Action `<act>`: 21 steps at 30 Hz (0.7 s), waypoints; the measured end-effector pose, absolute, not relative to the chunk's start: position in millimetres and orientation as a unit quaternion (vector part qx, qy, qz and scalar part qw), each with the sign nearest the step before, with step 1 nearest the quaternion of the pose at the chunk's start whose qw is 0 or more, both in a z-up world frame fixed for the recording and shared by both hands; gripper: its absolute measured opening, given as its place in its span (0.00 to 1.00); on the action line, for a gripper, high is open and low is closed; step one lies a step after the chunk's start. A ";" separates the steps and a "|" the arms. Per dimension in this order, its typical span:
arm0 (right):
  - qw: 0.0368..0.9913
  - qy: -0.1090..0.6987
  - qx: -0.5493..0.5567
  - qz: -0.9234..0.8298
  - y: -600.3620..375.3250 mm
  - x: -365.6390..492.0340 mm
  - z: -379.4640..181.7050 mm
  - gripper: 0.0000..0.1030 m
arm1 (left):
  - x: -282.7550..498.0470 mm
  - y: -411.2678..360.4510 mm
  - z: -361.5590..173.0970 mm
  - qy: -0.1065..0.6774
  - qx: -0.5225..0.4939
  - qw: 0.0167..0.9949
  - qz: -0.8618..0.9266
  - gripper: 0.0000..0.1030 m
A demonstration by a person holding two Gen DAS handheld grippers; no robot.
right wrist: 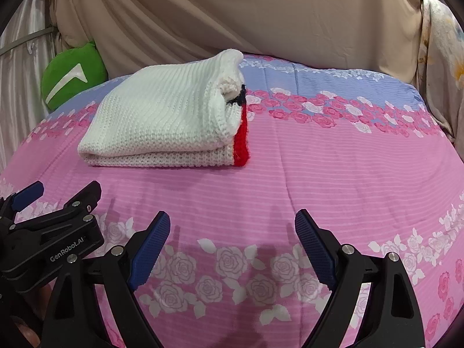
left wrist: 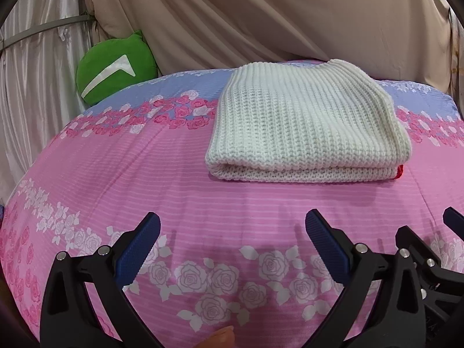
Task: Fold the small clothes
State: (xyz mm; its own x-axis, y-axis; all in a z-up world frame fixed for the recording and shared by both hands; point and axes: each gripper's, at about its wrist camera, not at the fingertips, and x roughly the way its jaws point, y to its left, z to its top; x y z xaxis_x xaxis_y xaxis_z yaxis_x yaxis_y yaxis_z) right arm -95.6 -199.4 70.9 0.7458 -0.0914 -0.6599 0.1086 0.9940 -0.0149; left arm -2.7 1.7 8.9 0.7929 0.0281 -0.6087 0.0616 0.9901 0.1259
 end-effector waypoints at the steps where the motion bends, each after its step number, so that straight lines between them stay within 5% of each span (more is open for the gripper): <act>1: 0.934 0.352 0.010 -0.054 -198.4 -95.6 71.1 0.83 | -3.1 1.3 9.0 0.321 0.072 0.944 -0.008 0.95; 21: 0.936 0.348 0.017 -0.055 -198.3 -97.8 71.0 0.83 | -1.7 -2.2 7.5 0.323 0.093 0.942 -0.007 0.95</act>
State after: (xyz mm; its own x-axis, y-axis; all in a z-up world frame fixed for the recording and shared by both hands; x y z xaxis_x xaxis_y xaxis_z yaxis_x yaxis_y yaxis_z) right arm -97.8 -198.3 71.0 0.7522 -0.0919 -0.6525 0.1154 0.9933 -0.0069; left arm -1.7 -2.2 7.5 0.7917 0.0469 -0.6091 0.0726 0.9828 0.1701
